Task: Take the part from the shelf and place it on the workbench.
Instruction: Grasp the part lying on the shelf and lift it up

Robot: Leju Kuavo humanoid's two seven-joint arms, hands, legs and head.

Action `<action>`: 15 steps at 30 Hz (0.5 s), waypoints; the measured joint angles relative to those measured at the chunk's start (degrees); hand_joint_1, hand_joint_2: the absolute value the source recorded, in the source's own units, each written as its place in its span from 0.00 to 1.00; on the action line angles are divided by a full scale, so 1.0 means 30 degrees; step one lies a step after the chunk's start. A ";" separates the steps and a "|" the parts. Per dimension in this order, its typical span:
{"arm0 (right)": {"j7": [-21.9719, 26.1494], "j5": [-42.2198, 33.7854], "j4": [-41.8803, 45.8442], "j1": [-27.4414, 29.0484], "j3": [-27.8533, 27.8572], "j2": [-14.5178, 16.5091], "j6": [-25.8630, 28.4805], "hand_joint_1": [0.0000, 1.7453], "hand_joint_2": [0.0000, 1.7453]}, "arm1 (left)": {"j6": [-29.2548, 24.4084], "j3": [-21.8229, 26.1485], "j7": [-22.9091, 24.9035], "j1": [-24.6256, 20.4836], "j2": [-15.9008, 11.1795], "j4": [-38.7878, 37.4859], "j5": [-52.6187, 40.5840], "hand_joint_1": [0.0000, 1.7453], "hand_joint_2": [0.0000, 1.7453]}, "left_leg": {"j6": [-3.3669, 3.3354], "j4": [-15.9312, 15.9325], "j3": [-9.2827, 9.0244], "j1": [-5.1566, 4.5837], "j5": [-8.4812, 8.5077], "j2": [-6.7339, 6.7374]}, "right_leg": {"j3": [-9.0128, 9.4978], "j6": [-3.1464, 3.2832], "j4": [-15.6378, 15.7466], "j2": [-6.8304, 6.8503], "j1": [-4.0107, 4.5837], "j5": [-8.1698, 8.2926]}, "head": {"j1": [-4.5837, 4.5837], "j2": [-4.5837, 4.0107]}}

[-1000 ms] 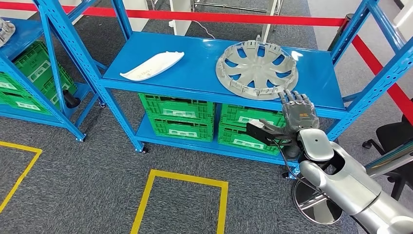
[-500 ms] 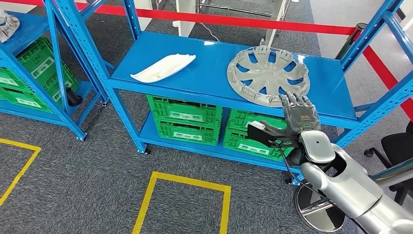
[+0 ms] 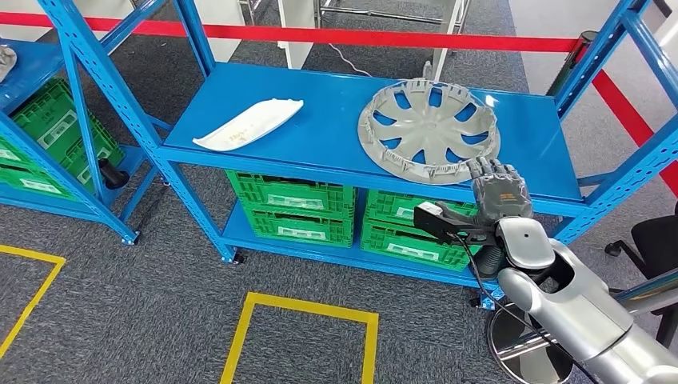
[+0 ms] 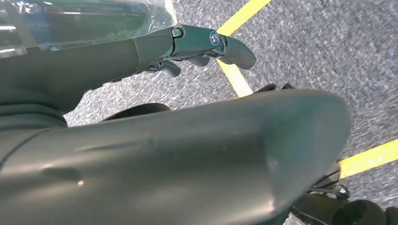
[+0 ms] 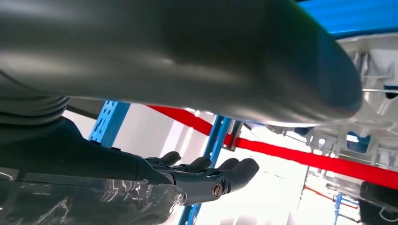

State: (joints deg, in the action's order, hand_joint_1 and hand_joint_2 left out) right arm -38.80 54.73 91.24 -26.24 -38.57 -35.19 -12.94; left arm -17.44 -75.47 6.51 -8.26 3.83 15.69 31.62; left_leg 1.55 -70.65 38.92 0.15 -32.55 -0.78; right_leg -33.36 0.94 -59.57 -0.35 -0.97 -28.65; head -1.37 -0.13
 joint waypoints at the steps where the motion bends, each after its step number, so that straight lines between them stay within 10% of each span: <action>1: 0.0000 0.0031 0.0002 0.0058 0.0124 0.0000 -0.0018 0.00 0.00 | 0.0000 0.0040 0.0000 0.0007 -0.0005 0.0000 -0.0022 0.00 0.00 | -0.0060 0.1117 -0.0396 -0.0012 0.0809 -0.0009 | 0.0209 -0.0058 0.0020 -0.0016 -0.0010 -0.0149 | -0.0002 0.0000; 3: 0.0000 0.0075 0.0009 0.0105 0.0366 -0.0004 -0.0066 0.00 0.00 | -0.0005 0.0126 0.0002 -0.0010 -0.0011 0.0000 -0.0071 0.00 0.00 | -0.0284 0.2851 -0.1113 -0.0085 0.1643 -0.0017 | 0.0512 -0.0231 0.0044 -0.0045 0.0023 -0.0369 | -0.0002 0.0000; 8: 0.0000 0.0091 0.0073 0.0349 0.0859 -0.0058 -0.0093 0.00 0.00 | -0.0018 0.0229 0.0024 -0.0012 -0.0007 0.0005 -0.0133 0.00 0.00 | -0.0846 0.3855 -0.1703 -0.0022 0.1091 -0.0016 | 0.0295 -0.0739 -0.0331 0.0021 0.0052 -0.0754 | -0.0033 0.0000; 12: 0.0000 0.0093 0.0087 0.0546 0.1147 -0.0066 -0.0118 0.00 0.00 | -0.0022 0.0264 0.0022 -0.0018 0.0000 0.0007 -0.0144 0.00 0.00 | -0.1098 0.3937 -0.2037 0.0018 0.0845 -0.0012 | -0.2199 -0.0914 -0.4559 0.0040 0.0037 -0.2063 | -0.0148 0.0000; 15: 0.0000 0.0091 0.0089 0.0714 0.1220 -0.0062 -0.0155 0.00 0.00 | -0.0022 0.0313 0.0027 0.0009 0.0006 0.0007 -0.0149 0.00 0.00 | -0.1067 0.3927 -0.2486 0.0000 0.0488 -0.0032 | -0.2695 -0.0858 -0.4092 0.0041 0.0040 -0.0516 | -0.0182 0.0000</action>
State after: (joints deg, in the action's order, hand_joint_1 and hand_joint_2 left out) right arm -38.80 55.00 91.51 -24.10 -34.91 -35.38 -13.40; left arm -17.51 -74.53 6.60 -8.24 3.85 15.72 31.17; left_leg -1.65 -58.87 31.46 0.15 -31.08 -0.87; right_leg -41.44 -1.63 -71.84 -0.23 -0.85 -30.20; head -1.92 -0.13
